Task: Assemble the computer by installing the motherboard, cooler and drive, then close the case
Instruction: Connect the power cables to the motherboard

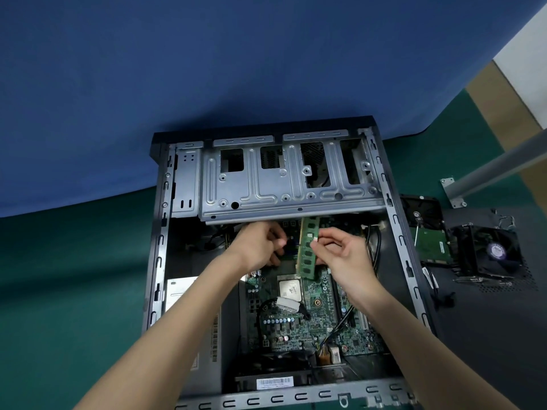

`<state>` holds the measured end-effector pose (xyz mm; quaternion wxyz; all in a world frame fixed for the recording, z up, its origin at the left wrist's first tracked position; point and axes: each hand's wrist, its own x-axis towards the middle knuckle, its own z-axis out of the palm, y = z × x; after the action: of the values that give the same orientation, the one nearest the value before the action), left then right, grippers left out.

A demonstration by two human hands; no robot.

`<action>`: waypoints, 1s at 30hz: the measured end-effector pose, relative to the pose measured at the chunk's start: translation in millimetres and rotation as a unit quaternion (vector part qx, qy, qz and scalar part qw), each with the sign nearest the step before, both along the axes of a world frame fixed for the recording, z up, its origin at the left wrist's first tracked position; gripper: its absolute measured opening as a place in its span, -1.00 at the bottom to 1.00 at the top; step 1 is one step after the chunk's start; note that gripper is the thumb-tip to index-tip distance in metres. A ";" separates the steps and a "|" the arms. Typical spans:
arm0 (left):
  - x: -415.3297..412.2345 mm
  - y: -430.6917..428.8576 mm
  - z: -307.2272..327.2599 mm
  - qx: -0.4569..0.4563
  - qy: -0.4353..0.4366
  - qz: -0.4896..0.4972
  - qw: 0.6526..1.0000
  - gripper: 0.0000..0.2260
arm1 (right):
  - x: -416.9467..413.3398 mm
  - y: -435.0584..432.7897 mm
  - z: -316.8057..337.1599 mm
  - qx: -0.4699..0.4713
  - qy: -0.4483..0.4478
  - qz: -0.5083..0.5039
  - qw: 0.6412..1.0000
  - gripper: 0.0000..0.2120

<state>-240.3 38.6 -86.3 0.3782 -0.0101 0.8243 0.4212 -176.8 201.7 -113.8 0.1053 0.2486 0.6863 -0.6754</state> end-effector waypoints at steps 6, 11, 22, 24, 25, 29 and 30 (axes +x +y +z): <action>-3.2 -2.4 0.9 -0.065 0.062 -0.041 0.995 -0.73 | 3.3 -7.5 -0.9 0.256 0.079 0.180 0.946 -0.70; -8.7 -6.2 1.6 -0.127 0.093 -0.105 0.982 -0.75 | -5.8 -12.0 -1.9 0.397 0.123 0.234 0.879 -0.65; -21.6 -48.7 -10.7 -0.267 0.077 -0.202 0.939 -0.49 | -23.9 -30.4 -16.3 0.502 0.128 0.323 0.792 -0.43; -19.6 -53.2 -12.8 -0.262 0.086 -0.186 0.943 -0.47 | -25.2 -31.2 -16.5 0.506 0.135 0.322 0.788 -0.46; -19.0 -54.7 -13.2 -0.258 0.093 -0.176 0.945 -0.47 | -26.7 -31.4 -16.1 0.507 0.136 0.322 0.788 -0.47; -18.0 -57.4 -13.3 -0.231 0.064 -0.162 0.957 -0.64 | -32.5 -32.9 -14.3 0.492 0.150 0.308 0.800 -0.50; -17.6 -58.4 -13.8 -0.227 0.043 -0.162 0.959 -0.67 | -33.5 -33.2 -14.4 0.484 0.152 0.306 0.806 -0.50</action>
<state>-257.9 -19.8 -100.1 0.3933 0.0564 0.9044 0.1557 -210.2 168.6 -128.2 0.0672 -0.0617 0.9717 -0.2177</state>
